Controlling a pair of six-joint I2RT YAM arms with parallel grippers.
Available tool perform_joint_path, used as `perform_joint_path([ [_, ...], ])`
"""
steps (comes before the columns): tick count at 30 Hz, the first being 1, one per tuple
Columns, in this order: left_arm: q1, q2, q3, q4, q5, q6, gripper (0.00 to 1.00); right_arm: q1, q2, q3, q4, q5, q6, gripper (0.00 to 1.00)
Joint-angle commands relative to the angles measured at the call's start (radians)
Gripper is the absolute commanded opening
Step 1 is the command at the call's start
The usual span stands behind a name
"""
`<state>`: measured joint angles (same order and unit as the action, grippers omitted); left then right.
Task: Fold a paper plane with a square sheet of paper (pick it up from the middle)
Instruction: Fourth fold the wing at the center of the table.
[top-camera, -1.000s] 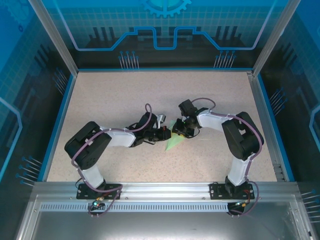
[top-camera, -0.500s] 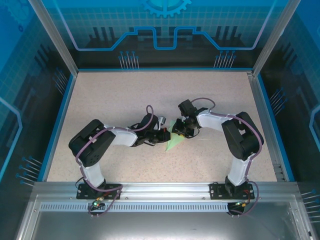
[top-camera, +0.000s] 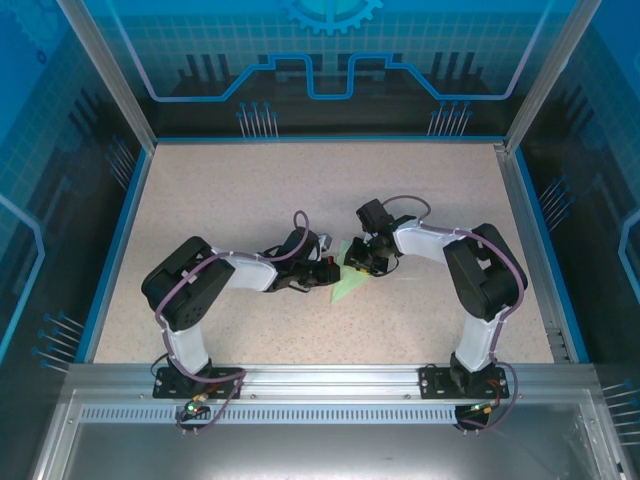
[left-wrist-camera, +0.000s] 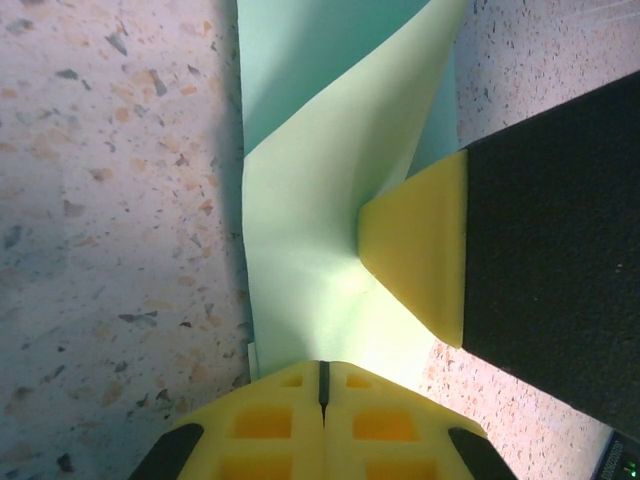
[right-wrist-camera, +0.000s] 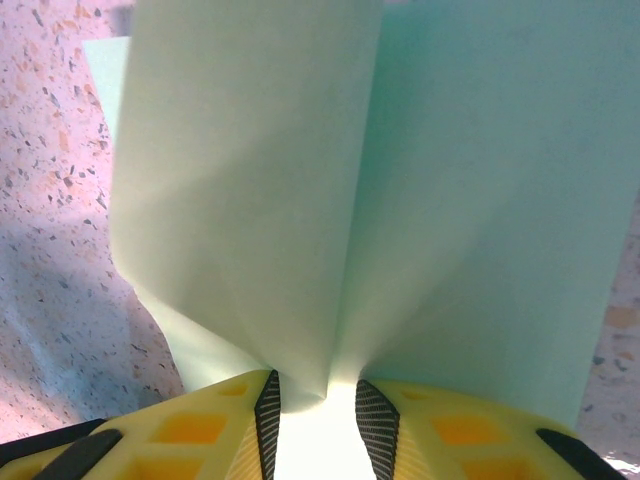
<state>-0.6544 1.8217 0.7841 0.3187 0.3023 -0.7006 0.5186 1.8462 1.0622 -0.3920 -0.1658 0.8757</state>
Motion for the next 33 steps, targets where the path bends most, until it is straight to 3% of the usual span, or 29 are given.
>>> perform_joint_path([
  [1, 0.007, 0.015, 0.022, -0.037, -0.017, 0.024, 0.01, 0.012, 0.105, -0.062, -0.096, 0.118, 0.012, 0.33],
  [10, 0.005, 0.018, 0.017, -0.068, -0.034, 0.019, 0.0, 0.006, 0.086, -0.069, -0.063, 0.09, -0.002, 0.33],
  [21, 0.004, 0.03, 0.012, -0.109, -0.032, 0.023, 0.0, -0.037, -0.202, -0.143, 0.183, -0.072, -0.153, 0.38],
  [27, 0.002, 0.043, 0.022, -0.112, -0.028, 0.02, 0.0, -0.031, -0.197, -0.225, 0.31, -0.231, -0.17, 0.25],
  [33, 0.003, 0.042, 0.021, -0.127, -0.032, 0.018, 0.0, -0.009, -0.137, -0.209, 0.312, -0.238, -0.169, 0.11],
])
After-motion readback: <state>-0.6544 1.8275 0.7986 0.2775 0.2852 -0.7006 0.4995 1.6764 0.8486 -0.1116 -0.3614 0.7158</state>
